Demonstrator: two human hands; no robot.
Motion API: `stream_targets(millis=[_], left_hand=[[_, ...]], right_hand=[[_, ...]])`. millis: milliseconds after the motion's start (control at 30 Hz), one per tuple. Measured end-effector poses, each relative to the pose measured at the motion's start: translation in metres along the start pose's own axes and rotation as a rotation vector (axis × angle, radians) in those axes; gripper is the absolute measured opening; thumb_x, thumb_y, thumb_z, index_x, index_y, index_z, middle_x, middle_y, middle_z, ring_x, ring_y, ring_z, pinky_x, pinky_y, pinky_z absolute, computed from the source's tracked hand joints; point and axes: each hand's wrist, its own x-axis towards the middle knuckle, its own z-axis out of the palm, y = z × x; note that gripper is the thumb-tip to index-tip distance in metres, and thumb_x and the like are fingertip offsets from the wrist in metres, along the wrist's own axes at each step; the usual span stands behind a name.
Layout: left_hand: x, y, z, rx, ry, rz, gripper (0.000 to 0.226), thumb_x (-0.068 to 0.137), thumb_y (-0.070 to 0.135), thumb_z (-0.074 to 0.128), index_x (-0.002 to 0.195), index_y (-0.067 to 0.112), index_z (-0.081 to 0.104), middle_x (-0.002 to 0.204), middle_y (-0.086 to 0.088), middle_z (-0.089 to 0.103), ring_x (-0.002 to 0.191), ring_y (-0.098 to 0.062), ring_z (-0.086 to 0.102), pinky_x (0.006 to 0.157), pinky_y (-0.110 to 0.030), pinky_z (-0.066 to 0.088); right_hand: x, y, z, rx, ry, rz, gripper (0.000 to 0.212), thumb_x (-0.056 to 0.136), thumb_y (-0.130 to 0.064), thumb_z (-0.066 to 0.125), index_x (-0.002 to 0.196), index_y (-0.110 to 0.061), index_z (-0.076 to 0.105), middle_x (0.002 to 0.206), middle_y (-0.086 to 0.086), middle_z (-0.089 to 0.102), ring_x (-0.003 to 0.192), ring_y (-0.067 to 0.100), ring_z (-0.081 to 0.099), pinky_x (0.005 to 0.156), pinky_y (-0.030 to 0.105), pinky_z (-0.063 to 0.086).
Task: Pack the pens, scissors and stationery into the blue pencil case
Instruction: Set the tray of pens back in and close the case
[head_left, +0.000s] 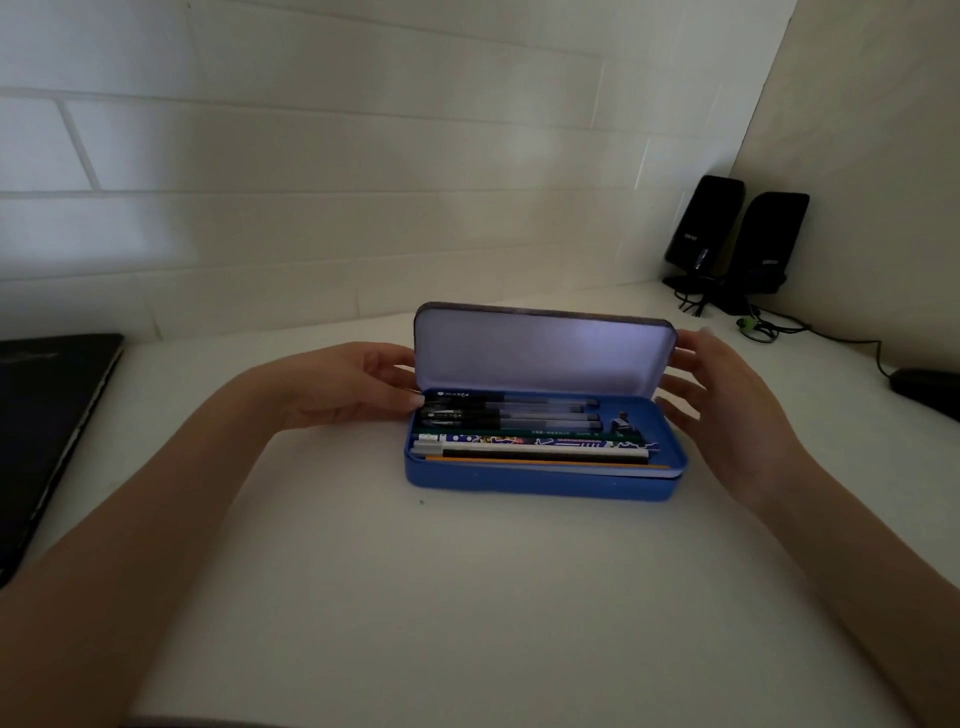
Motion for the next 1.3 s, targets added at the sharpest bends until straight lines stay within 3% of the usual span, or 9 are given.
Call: stream_targets(millis=[133, 300, 400, 533, 833, 967, 1033, 1167, 1300], left_hand=[[-0.002, 0.002, 0.002, 0.041, 0.014, 0.024, 0.056, 0.061, 0.001, 0.079, 0.112, 0.017, 0.064, 0.114, -0.005, 0.069, 0.108, -0.017, 0.063, 0.084, -0.022, 0.055], [-0.009, 0.005, -0.004, 0.122, -0.056, -0.007, 0.055, 0.070, -0.004, 0.063, 0.119, 0.022, 0.060, 0.124, -0.004, 0.064, 0.117, -0.020, 0.058, 0.091, -0.025, 0.052], [-0.014, 0.008, -0.009, 0.119, -0.138, -0.004, 0.072, 0.058, 0.014, 0.084, 0.124, 0.018, 0.057, 0.128, -0.005, 0.061, 0.118, -0.019, 0.058, 0.086, -0.023, 0.052], [-0.013, 0.010, -0.001, 0.133, -0.033, 0.015, 0.064, 0.063, 0.043, 0.076, 0.120, 0.020, 0.061, 0.123, -0.003, 0.065, 0.115, -0.017, 0.060, 0.081, -0.021, 0.054], [-0.011, 0.020, 0.037, 0.589, -0.017, 0.030, 0.070, 0.054, 0.060, 0.077, 0.118, 0.050, 0.051, 0.123, 0.022, 0.054, 0.108, 0.001, 0.058, 0.084, -0.016, 0.049], [-0.004, 0.018, 0.062, 0.747, 0.106, 0.064, 0.076, 0.061, 0.066, 0.057, 0.132, 0.045, 0.038, 0.124, 0.020, 0.048, 0.104, 0.001, 0.051, 0.084, -0.015, 0.040], [-0.002, 0.014, 0.070, 0.827, 0.146, 0.099, 0.083, 0.063, 0.071, 0.053, 0.137, 0.038, 0.034, 0.130, 0.015, 0.046, 0.109, -0.003, 0.046, 0.089, -0.018, 0.035], [-0.001, 0.011, 0.078, 1.199, 0.213, 0.120, 0.082, 0.075, 0.076, 0.032, 0.144, 0.034, 0.021, 0.142, 0.010, 0.038, 0.133, -0.014, 0.026, 0.111, -0.035, 0.019], [0.012, 0.004, 0.104, 1.476, 0.292, 0.247, 0.069, 0.089, 0.057, 0.010, 0.147, 0.022, 0.013, 0.146, 0.001, 0.036, 0.135, -0.017, 0.031, 0.117, -0.036, 0.009]], right_hand=[[-0.004, -0.004, 0.003, -0.011, -0.070, 0.013, 0.040, 0.094, -0.047, 0.040, 0.075, -0.023, 0.065, 0.096, -0.005, 0.070, 0.094, 0.012, 0.063, 0.088, 0.033, 0.046], [-0.012, -0.002, 0.008, -0.093, -0.197, -0.050, 0.032, 0.090, -0.040, 0.049, 0.079, -0.016, 0.066, 0.103, 0.003, 0.069, 0.091, 0.010, 0.065, 0.080, 0.028, 0.053], [-0.013, -0.001, 0.008, -0.093, -0.230, -0.056, 0.023, 0.090, -0.031, 0.053, 0.085, -0.012, 0.065, 0.104, 0.002, 0.069, 0.099, 0.011, 0.062, 0.072, 0.019, 0.054], [-0.012, 0.000, 0.007, -0.126, -0.256, -0.059, 0.013, 0.090, -0.021, 0.055, 0.089, -0.015, 0.066, 0.103, -0.003, 0.071, 0.098, 0.012, 0.064, 0.071, 0.017, 0.055], [-0.017, 0.003, 0.010, -0.767, -0.391, -0.124, 0.022, 0.092, -0.038, 0.048, 0.114, -0.039, 0.054, 0.111, -0.015, 0.060, 0.090, 0.002, 0.061, 0.066, 0.014, 0.043], [-0.016, 0.004, 0.014, -0.900, -0.384, -0.127, 0.034, 0.096, -0.037, 0.039, 0.129, -0.038, 0.048, 0.131, -0.011, 0.053, 0.115, 0.009, 0.051, 0.093, 0.027, 0.041], [-0.018, 0.004, 0.016, -1.093, -0.382, -0.167, 0.041, 0.097, -0.043, 0.030, 0.137, -0.040, 0.037, 0.144, -0.013, 0.041, 0.137, 0.011, 0.030, 0.112, 0.040, 0.024], [-0.023, 0.003, 0.020, -1.307, -0.435, -0.226, 0.047, 0.098, -0.044, 0.016, 0.145, -0.040, 0.020, 0.154, -0.018, 0.022, 0.144, 0.003, 0.004, 0.118, 0.048, -0.001], [-0.025, 0.008, 0.037, -1.390, -0.481, -0.313, 0.051, 0.097, -0.045, 0.009, 0.147, -0.037, 0.007, 0.156, -0.016, 0.013, 0.144, 0.002, 0.001, 0.118, 0.044, 0.006]])
